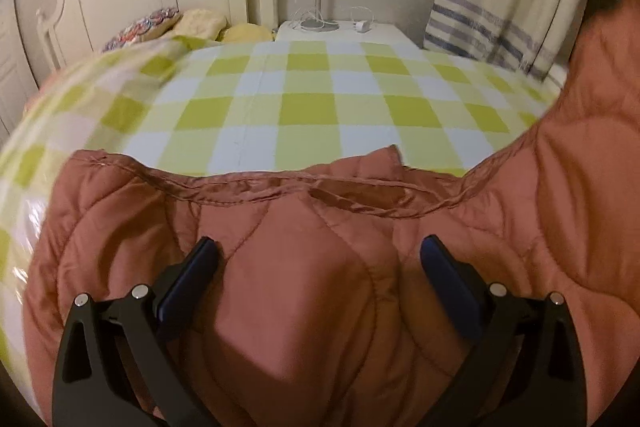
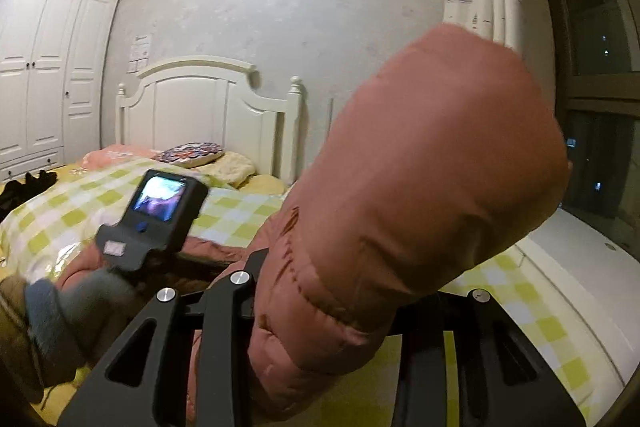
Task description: Fold large clothes
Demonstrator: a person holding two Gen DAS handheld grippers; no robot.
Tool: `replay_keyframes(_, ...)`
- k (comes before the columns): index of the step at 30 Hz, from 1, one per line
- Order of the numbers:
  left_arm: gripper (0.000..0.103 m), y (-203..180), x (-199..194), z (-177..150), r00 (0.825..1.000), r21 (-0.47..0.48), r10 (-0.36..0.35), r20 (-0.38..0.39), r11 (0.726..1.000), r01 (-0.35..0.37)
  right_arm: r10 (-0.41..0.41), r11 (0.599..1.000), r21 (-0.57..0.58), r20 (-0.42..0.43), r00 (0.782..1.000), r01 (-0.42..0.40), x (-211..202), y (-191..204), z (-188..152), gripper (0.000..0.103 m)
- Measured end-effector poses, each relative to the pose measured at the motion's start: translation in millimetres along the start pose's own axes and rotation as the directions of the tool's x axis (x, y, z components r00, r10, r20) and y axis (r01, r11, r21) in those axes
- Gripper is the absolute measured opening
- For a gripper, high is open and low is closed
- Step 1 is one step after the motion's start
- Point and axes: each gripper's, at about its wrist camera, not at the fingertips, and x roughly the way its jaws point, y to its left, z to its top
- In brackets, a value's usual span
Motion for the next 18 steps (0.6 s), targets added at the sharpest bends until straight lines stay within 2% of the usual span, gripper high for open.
replay_keyframes(2, 0.101, -8.5, 1.6, -2.6, 1.0, -0.007, -0.004, 0.006, 1.0, 0.004, -0.009, 1.0, -0.001, 0.002, 1.0, 0.009, 2.8, -3.4, 8.6, 0.034)
replay_keyframes(5, 0.1, -23.9, -0.4, -4.1, 0.999, 0.04, -0.045, 0.01, 0.998, 0.044, -0.04, 0.998, -0.056, 0.015, 0.999, 0.041, -0.5, 7.3, 12.6, 0.034)
replay_keyframes(7, 0.1, -17.6, -21.5, -1.2, 0.995, 0.042, -0.077, 0.06, 0.996, 0.074, -0.057, 0.994, -0.087, 0.02, 0.998, 0.058, -5.2, 17.9, 11.9, 0.034)
replay_keyframes(10, 0.101, 25.3, -71.5, 0.9, 0.983, -0.026, -0.065, 0.174, 0.997, 0.07, -0.076, 0.992, -0.104, 0.007, 0.997, 0.076, -3.8, 18.4, 8.1, 0.034)
replay_keyframes(12, 0.101, 66.4, -98.1, -3.3, 0.971, -0.09, -0.011, 0.24, 0.995, 0.034, -0.087, 0.99, -0.109, -0.004, 0.996, 0.086, -2.0, 19.8, 5.4, 0.034)
replay_keyframes(13, 0.101, 90.4, -104.2, -7.3, 0.967, -0.132, 0.05, 0.251, 0.991, -0.017, -0.088, 0.99, -0.114, -0.004, 0.996, 0.087, -0.6, 22.6, 5.8, 0.034)
replay_keyframes(15, 0.101, 130.5, -97.1, -17.1, 0.97, -0.209, 0.1, 0.222, 0.977, -0.053, -0.093, 0.983, -0.156, 0.009, 0.996, 0.093, -5.9, 34.5, 8.6, 0.034)
replay_keyframes(18, 0.1, 164.0, -64.5, -36.5, 0.992, -0.291, 0.038, 0.12, 0.957, -0.001, -0.095, 0.958, -0.269, 0.035, 0.995, 0.101, -5.6, 67.7, 15.0, 0.034)
